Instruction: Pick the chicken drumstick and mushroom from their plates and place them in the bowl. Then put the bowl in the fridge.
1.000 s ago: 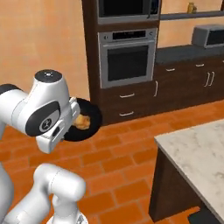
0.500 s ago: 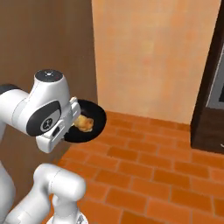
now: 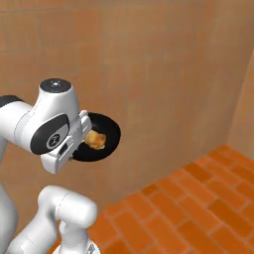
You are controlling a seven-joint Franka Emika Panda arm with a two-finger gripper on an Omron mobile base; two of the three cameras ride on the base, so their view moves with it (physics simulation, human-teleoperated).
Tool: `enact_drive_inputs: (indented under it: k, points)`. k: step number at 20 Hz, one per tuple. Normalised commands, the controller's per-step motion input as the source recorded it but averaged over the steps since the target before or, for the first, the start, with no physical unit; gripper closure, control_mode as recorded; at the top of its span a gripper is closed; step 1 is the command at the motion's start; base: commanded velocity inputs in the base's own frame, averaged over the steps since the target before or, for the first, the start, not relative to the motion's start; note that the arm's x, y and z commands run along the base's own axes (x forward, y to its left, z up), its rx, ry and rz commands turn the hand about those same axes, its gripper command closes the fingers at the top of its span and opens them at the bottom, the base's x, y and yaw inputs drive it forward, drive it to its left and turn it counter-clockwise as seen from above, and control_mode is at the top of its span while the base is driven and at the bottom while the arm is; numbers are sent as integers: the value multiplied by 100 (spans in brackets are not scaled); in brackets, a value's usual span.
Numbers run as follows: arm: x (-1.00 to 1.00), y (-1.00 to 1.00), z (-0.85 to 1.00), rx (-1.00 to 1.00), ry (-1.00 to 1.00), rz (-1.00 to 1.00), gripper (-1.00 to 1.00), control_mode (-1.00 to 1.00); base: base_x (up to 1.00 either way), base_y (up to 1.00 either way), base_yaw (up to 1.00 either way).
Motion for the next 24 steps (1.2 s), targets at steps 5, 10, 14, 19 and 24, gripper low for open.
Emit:
enact_drive_inputs:
  k: [5,10,14,19,24]
  points:
    - [0,0,0,0,0,0,100,100,0,0,100]
    - [0,0,0,0,0,0,100,100,0,0,100]
    - [0,0,0,0,0,0,100,100,0,0,100]
    - [0,0,0,0,0,0,100,100,0,0,100]
    - [0,0,0,0,0,0,100,100,0,0,100]
